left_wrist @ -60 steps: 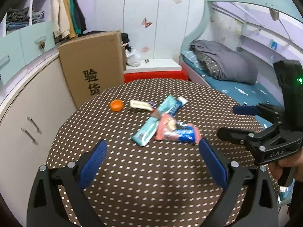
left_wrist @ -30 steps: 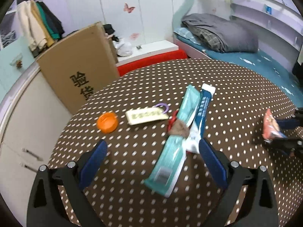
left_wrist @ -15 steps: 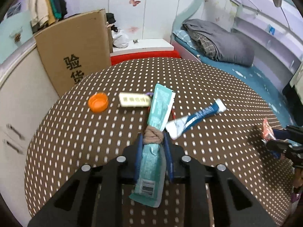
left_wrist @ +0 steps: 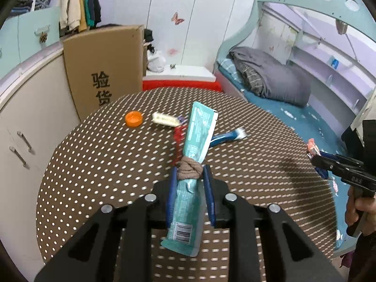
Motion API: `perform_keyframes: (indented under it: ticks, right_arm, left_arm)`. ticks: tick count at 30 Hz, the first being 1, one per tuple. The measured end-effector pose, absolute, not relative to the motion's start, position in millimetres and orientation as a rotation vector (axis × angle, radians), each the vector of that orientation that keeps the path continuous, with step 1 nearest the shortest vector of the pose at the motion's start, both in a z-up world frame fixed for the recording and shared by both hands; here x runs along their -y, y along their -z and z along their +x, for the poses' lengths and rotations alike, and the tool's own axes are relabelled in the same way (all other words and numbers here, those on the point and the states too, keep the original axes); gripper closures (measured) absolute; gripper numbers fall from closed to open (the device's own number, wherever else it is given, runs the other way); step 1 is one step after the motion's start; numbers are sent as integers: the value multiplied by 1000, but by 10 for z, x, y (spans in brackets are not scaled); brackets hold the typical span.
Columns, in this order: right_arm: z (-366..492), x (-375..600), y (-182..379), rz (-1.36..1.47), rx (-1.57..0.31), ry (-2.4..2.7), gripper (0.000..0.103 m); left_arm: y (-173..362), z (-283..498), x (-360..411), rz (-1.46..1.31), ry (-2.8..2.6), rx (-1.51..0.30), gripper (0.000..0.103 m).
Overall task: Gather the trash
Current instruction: 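Carry both items to the wastebasket and open the right gripper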
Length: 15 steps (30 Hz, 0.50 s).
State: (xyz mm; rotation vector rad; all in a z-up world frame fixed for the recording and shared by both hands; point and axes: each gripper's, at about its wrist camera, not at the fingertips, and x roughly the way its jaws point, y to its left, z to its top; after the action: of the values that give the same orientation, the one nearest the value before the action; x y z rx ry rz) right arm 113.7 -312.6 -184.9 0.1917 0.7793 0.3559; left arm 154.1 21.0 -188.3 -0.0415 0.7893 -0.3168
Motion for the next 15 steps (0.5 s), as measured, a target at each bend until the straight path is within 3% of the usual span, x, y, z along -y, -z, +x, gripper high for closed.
perform_keyframes:
  ticks: [7,15]
  right_arm:
    - [979,3766,1652,262,-699,-235,65]
    - [862,4663,1823,366,-700,-31,65]
  left_arm:
    - [1620,1475,280,-10,397,-746,82]
    - [1493,1470,974,3,502,-742,82]
